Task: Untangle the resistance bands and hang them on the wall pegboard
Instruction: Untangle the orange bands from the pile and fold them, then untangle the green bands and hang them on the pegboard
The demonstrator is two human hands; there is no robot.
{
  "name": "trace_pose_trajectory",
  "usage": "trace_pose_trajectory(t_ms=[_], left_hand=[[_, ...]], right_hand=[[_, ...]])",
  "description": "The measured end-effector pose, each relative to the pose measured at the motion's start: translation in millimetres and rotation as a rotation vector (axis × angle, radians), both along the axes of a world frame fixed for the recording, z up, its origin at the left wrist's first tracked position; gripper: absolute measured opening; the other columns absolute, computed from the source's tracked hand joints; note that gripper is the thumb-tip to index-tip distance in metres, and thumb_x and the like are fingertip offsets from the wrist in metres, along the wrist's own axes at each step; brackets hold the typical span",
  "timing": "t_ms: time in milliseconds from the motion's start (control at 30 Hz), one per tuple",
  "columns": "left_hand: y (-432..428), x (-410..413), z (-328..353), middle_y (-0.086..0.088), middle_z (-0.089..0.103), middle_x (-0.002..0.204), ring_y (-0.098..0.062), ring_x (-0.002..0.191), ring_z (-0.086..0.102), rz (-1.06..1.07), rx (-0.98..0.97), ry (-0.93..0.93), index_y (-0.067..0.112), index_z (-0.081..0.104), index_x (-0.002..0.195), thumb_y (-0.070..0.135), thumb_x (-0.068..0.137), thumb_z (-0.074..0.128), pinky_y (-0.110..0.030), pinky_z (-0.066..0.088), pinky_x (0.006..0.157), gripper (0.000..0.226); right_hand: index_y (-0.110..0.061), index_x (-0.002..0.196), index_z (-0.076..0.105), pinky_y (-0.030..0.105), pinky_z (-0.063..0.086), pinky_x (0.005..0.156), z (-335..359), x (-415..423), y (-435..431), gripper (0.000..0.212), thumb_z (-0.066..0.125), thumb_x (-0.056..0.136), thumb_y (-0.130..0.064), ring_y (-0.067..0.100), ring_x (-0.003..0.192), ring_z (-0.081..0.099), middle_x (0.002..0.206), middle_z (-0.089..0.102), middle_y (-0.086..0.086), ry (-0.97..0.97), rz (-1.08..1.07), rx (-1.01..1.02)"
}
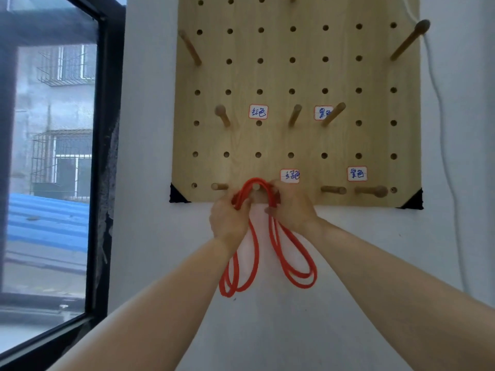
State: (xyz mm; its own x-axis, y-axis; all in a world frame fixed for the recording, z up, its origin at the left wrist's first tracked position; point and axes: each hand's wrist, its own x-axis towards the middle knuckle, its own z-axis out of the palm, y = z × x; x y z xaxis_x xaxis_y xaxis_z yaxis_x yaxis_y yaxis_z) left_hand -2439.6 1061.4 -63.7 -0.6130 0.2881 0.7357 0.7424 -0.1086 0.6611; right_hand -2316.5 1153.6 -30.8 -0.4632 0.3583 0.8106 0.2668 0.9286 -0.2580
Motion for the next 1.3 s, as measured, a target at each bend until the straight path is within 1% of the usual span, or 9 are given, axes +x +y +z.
trace_pose_trajectory(t_ms=[133, 267, 367, 467, 633, 967, 1100, 1233, 1300], left_hand=[[-24, -4, -19, 0.008, 0.07, 0.117, -0.013, 0.105, 0.066, -0.093, -0.049, -0.047, 0.025, 0.064, 0.13, 0.038, 0.089, 0.071, -0.036, 0.052, 0.099, 0.044], [-61, 2, -35, 0.012, 0.065, 0.124, -0.009, 0.107, 0.062, -0.135, -0.133, 0.036, 0.027, 0.064, 0.128, 0.037, 0.088, 0.073, -0.033, 0.053, 0.095, 0.042], [-96, 18, -48, 0.01, 0.065, 0.114, -0.008, 0.099, 0.064, -0.202, -0.163, 0.096, 0.025, 0.068, 0.115, 0.028, 0.09, 0.073, -0.027, 0.053, 0.086, 0.025], [-134, 35, -65, 0.0, 0.075, 0.097, -0.005, 0.082, 0.069, -0.373, -0.272, 0.114, 0.016, 0.074, 0.104, 0.015, 0.09, 0.074, -0.015, 0.052, 0.075, 0.014], [-180, 55, -121, -0.001, 0.076, 0.09, -0.012, 0.082, 0.07, -0.558, -0.582, 0.121, 0.023, 0.077, 0.103, 0.024, 0.088, 0.077, -0.028, 0.055, 0.079, 0.015], [-232, 78, -322, 0.009, 0.076, 0.089, -0.003, 0.085, 0.069, -0.583, -0.869, -0.009, 0.028, 0.077, 0.1, 0.025, 0.088, 0.078, -0.013, 0.049, 0.075, 0.012], [-258, 98, -411, 0.007, 0.074, 0.083, 0.006, 0.073, 0.064, -0.592, -0.975, -0.186, 0.026, 0.075, 0.1, 0.021, 0.088, 0.077, -0.011, 0.045, 0.071, 0.013], [-285, 116, -492, 0.006, 0.073, 0.08, 0.005, 0.067, 0.063, -0.607, -1.129, -0.308, 0.025, 0.074, 0.099, 0.022, 0.087, 0.076, -0.02, 0.05, 0.074, 0.013], [-299, 126, -530, 0.002, 0.076, 0.084, -0.007, 0.074, 0.07, -0.621, -1.171, -0.376, 0.029, 0.072, 0.097, 0.026, 0.083, 0.076, -0.028, 0.055, 0.079, 0.015]], right_hand=[[-0.038, 0.115, 0.06, 0.043, 0.056, 0.084, -12, 21, -10, 0.046, 0.079, 0.074, -0.026, 0.013, 0.097, 0.061, 0.105, 0.062, -0.012, -0.009, 0.002, -0.058], [-0.031, 0.131, 0.057, 0.037, 0.054, 0.09, -25, 49, -33, 0.053, 0.075, 0.082, -0.023, 0.014, 0.103, 0.057, 0.118, 0.057, -0.01, -0.014, -0.025, -0.073], [-0.028, 0.127, 0.062, 0.027, 0.053, 0.082, -40, 73, -56, 0.041, 0.073, 0.087, -0.025, 0.007, 0.089, 0.059, 0.103, 0.06, -0.014, -0.078, -0.022, -0.109], [-0.019, 0.109, 0.073, 0.031, 0.058, 0.078, -62, 98, -82, 0.022, 0.075, 0.086, -0.018, 0.008, 0.077, 0.064, 0.085, 0.068, -0.009, -0.154, 0.049, -0.125], [-0.017, 0.099, 0.075, 0.026, 0.054, 0.074, -119, 134, -120, 0.014, 0.078, 0.085, -0.018, 0.009, 0.073, 0.064, 0.076, 0.067, -0.008, -0.425, 0.138, -0.184], [-0.016, 0.103, 0.075, 0.013, 0.05, 0.069, -311, 172, -153, 0.015, 0.074, 0.088, -0.018, 0.002, 0.073, 0.063, 0.084, 0.071, -0.004, -0.627, 0.224, -0.548], [-0.018, 0.1, 0.076, 0.017, 0.048, 0.071, -411, 183, -165, 0.015, 0.077, 0.085, -0.022, -0.001, 0.073, 0.062, 0.082, 0.071, -0.006, -0.726, 0.191, -0.65], [-0.018, 0.099, 0.076, 0.029, 0.056, 0.081, -499, 198, -189, 0.017, 0.079, 0.083, -0.024, 0.01, 0.084, 0.069, 0.088, 0.074, -0.002, -0.869, 0.191, -0.782], [-0.018, 0.099, 0.076, 0.029, 0.055, 0.081, -541, 206, -203, 0.019, 0.08, 0.081, -0.023, 0.012, 0.082, 0.069, 0.088, 0.075, 0.0, -0.921, 0.2, -0.84]])
